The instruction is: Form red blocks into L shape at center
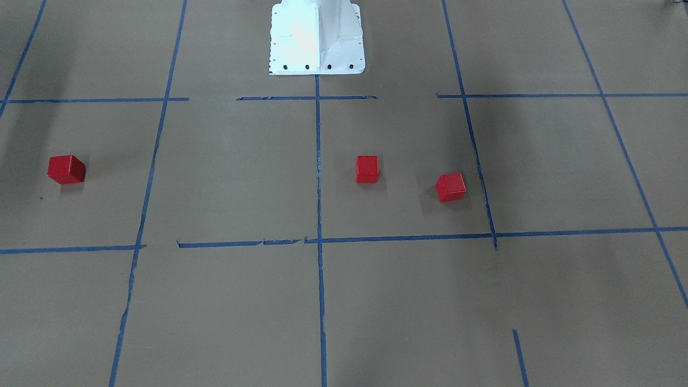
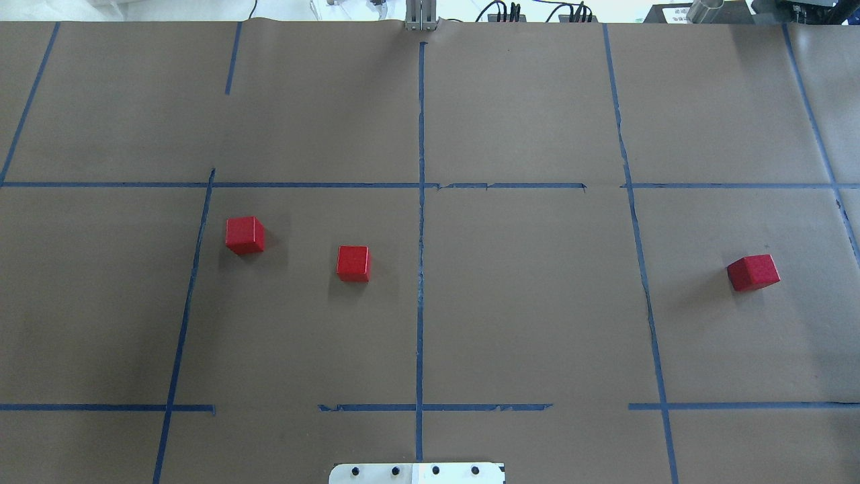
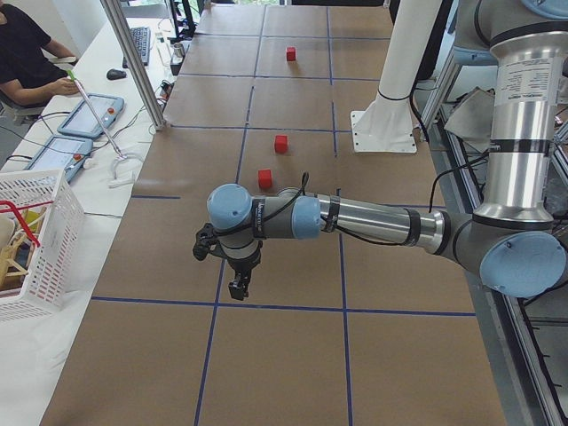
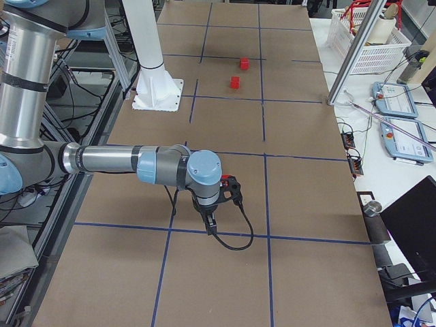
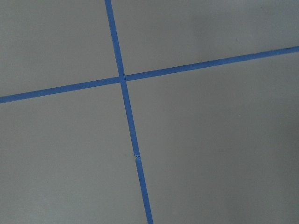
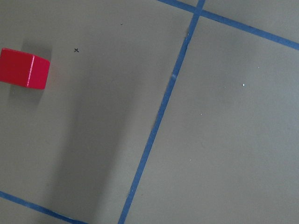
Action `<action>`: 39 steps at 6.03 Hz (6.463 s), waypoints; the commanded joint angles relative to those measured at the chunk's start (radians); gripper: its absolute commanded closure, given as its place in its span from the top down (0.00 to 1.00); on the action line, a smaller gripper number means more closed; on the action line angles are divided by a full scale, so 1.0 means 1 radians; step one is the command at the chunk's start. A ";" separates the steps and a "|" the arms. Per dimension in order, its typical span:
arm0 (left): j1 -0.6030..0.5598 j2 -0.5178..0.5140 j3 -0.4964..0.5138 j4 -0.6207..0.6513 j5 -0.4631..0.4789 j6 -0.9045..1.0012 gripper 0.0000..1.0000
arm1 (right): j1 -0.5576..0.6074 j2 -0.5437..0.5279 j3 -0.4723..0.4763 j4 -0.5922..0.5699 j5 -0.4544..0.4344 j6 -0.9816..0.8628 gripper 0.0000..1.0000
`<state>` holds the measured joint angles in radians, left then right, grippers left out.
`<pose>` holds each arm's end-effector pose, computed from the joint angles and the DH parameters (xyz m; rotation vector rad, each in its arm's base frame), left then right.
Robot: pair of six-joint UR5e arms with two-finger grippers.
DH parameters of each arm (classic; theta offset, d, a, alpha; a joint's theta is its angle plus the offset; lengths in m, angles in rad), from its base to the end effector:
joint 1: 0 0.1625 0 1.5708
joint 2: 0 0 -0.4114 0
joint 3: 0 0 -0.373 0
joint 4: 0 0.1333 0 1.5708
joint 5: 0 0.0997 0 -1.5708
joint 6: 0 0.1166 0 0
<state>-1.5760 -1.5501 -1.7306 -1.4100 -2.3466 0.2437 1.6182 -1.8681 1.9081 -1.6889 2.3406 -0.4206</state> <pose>-0.0540 -0.4585 0.6075 0.0760 0.7740 0.2180 0.0684 -0.3422 0.6322 0.1067 -0.7692 -0.3243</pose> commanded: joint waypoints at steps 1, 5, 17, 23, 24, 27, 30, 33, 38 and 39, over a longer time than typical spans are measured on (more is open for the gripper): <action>-0.001 0.012 -0.004 -0.012 0.001 0.005 1.00 | 0.000 -0.012 0.000 0.000 0.003 0.000 1.00; -0.001 0.008 -0.011 -0.014 0.001 0.005 1.00 | 0.000 -0.033 -0.004 0.002 0.019 -0.006 1.00; 0.001 0.033 -0.030 -0.014 -0.025 0.003 1.00 | -0.639 0.024 -0.068 0.729 -0.142 1.251 1.00; -0.001 0.035 -0.033 -0.015 -0.026 0.003 1.00 | -0.748 0.107 -0.153 0.772 -0.271 1.290 0.94; -0.001 0.035 -0.033 -0.015 -0.026 0.003 1.00 | -0.753 0.116 -0.167 0.772 -0.273 1.292 0.77; -0.001 0.035 -0.033 -0.015 -0.028 0.005 1.00 | -0.753 0.121 -0.099 0.759 -0.270 1.303 0.00; 0.001 0.061 -0.081 -0.014 -0.028 0.002 1.00 | -1.030 0.344 0.026 0.753 -0.364 1.801 0.00; 0.001 0.061 -0.086 -0.015 -0.028 0.003 1.00 | -1.265 0.892 -0.025 0.193 -0.603 2.007 0.00; 0.001 0.061 -0.099 -0.015 -0.039 0.002 1.00 | -1.284 1.052 -0.288 0.189 -0.610 2.019 0.00; 0.001 0.061 -0.099 -0.015 -0.039 0.002 1.00 | -1.284 1.043 -0.288 0.177 -0.610 1.990 0.00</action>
<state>-1.5754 -1.4895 -1.8291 -1.4251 -2.3831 0.2455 0.3345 -0.8181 1.6222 -1.5029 1.7304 1.5932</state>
